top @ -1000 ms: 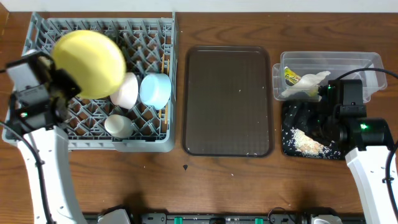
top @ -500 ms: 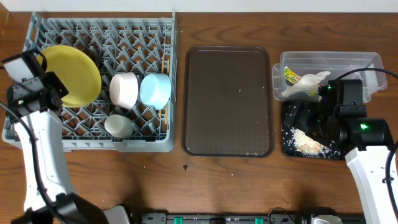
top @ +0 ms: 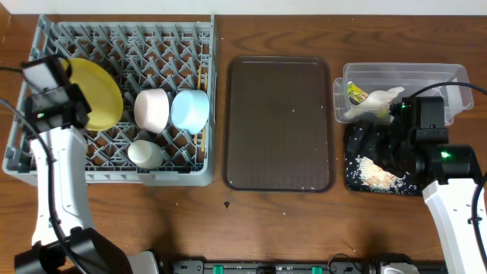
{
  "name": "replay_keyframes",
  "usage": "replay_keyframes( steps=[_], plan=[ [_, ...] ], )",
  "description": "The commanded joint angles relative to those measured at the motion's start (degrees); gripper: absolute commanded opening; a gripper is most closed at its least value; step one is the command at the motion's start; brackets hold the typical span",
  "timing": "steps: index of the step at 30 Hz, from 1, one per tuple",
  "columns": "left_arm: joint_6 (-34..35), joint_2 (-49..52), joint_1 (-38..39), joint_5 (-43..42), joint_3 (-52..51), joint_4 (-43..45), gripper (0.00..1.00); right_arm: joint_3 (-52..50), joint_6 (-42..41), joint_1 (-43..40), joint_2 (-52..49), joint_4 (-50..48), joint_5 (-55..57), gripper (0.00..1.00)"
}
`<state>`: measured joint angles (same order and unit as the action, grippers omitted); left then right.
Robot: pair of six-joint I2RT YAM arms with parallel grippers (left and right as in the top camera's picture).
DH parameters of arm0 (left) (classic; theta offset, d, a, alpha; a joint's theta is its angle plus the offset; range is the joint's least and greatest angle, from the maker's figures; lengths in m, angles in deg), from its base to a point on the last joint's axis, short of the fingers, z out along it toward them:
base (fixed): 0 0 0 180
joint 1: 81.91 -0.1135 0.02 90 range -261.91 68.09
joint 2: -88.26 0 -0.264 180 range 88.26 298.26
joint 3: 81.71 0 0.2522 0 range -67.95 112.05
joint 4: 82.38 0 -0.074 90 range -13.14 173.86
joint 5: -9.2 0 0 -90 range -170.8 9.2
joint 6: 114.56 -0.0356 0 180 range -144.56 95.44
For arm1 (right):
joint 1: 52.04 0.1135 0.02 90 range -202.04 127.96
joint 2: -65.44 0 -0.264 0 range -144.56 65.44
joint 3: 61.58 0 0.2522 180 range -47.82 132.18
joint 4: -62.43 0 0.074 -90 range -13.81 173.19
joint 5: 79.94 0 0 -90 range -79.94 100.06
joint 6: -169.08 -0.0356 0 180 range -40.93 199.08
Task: Sort waste into correct bins and load items into the dishwasher
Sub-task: 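Lift the yellow plate and stand it upright in the dish rack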
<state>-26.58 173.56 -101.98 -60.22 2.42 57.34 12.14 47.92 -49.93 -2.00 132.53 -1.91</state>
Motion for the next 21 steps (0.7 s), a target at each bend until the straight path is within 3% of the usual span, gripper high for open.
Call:
replay_keyframes(
  steps=[1, 14, 20, 21],
  plan=[
    [-2.01, 0.04, 2.93, 5.20, 0.55, 0.50, 0.07, 0.68, 0.57, -0.22, 0.04, 0.00, 0.20, 0.93],
    [-3.96, 0.13, 12.90, 5.57, 0.55, 0.44, 0.08, 0.66, 0.57, -0.22, 0.04, 0.04, 0.17, 0.93],
    [-3.89, 0.13, 17.86, 5.38, 0.55, -1.07, 0.17, 0.66, 0.57, -0.22, 0.04, 0.09, 0.17, 0.93],
    [-3.74, 0.13, 18.34, 5.40, 0.55, -1.46, 0.27, 0.66, 0.57, -0.22, 0.04, 0.09, 0.17, 0.93]
  ],
)
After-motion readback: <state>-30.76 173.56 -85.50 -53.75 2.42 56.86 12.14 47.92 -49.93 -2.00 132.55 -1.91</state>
